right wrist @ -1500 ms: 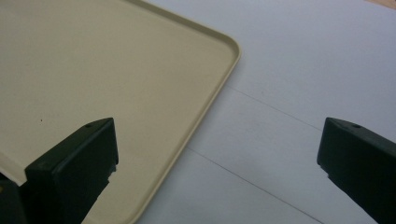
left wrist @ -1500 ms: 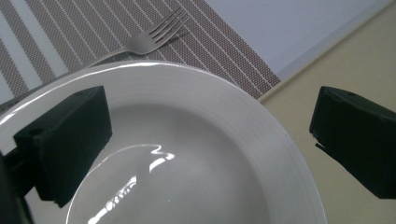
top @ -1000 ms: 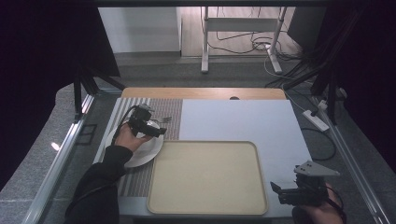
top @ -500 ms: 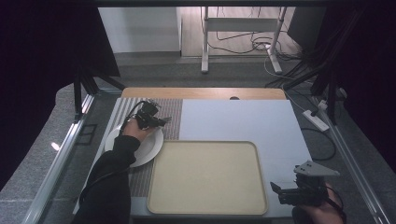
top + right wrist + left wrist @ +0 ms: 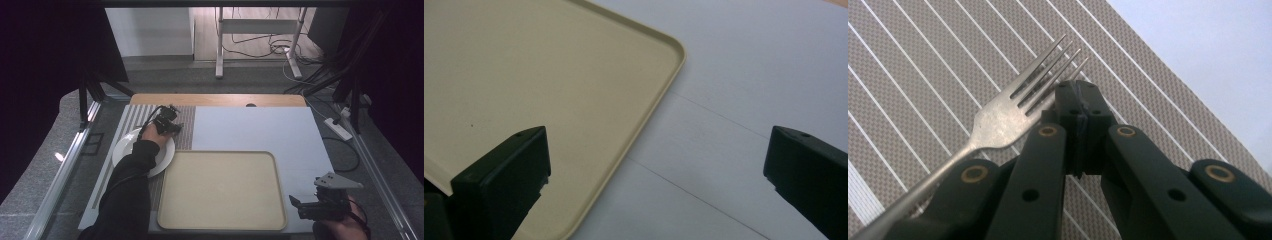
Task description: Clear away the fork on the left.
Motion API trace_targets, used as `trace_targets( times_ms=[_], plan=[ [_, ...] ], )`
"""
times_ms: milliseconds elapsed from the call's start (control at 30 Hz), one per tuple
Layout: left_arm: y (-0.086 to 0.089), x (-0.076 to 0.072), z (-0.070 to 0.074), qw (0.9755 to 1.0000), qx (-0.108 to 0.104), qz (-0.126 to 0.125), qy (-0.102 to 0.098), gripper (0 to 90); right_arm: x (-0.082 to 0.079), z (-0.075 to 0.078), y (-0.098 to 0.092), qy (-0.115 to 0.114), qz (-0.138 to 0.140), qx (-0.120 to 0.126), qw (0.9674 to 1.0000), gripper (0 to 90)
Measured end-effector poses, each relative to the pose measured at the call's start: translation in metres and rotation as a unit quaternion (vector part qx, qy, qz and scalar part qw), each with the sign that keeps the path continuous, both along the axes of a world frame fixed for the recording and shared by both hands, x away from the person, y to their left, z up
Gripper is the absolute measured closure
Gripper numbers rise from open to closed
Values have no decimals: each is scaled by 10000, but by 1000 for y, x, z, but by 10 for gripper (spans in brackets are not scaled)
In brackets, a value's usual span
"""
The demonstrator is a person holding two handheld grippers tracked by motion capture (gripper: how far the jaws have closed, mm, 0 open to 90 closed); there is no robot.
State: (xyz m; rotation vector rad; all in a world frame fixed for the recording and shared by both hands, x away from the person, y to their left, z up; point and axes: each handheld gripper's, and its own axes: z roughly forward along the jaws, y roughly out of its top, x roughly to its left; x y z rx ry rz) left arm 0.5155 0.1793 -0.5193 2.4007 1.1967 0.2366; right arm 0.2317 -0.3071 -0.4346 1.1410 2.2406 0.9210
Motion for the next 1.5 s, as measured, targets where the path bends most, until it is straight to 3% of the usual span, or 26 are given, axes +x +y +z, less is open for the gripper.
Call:
trace_targets(
  times_ms=[100, 300, 400, 500, 533, 567, 600, 633, 700, 767, 867, 933, 1000, 1100, 1200, 1300, 1500],
  plan=[
    [-2, 9, 1, 9999, 93, 90, 22, 884, 0, 0, 0, -4, 7, 7, 10000, 0],
    [0, 25, 1, 9996, -20, 266, 82, 885, 0, 0, 0, 1, 22, 6, 10000, 0],
    [1, 27, 3, 9997, -21, 160, 207, 884, 0, 0, -1, -22, 24, 31, 10000, 0],
    [9, 27, 9, 9998, -48, -2, 205, 849, 0, 0, -1, -17, 23, 40, 10000, 0],
    [13, 27, 12, 9998, -79, -23, 200, 796, 0, 0, -1, -15, 24, 42, 10000, 0],
    [17, 27, 15, 9999, -44, -14, 143, 666, 0, 0, -1, -7, 31, 30, 10000, 0],
    [22, 27, 18, 10000, -26, 6, 96, 594, 0, 0, -1, -3, 33, 27, 10000, 0],
    [26, 27, 20, 9999, -57, 33, 104, 594, 0, 0, -1, -3, 33, 27, 10000, 0],
    [35, 28, 23, 9999, -34, 54, 82, 452, 0, 0, 0, 6, 32, 14, 10000, 0],
    [42, 29, 23, 9998, -34, 94, 192, 252, 0, 0, 0, 8, 33, 24, 10000, 0],
    [50, 28, 22, 9999, 50, 114, 72, 0, 1, 0, 0, 12, 32, 25, 10000, 0],
    [55, 30, 20, 9997, 34, 143, 182, 0, 1, 0, 0, 14, 31, 16, 10000, 0],
    [58, 31, 16, 9994, 245, 155, 197, 4, 1, 0, 0, 20, 37, 24, 10000, 0],
    [63, 33, 8, 9983, 433, 149, 352, 83, 1, 0, -1, 11, 36, 29, 10000, 0],
    [70, 34, 1, 9977, 237, 7, 630, 261, 1, 0, -1, 15, 39, 31, 10000, 0],
    [73, 31, 2, 9984, 338, -53, 444, 381, 1, 0, -1, 25, 52, 29, 10000, 0],
    [76, 26, 5, 9972, 441, -391, 465, 698, 1, 0, 0, 35, 57, 7, 10000, 0]
  ],
)
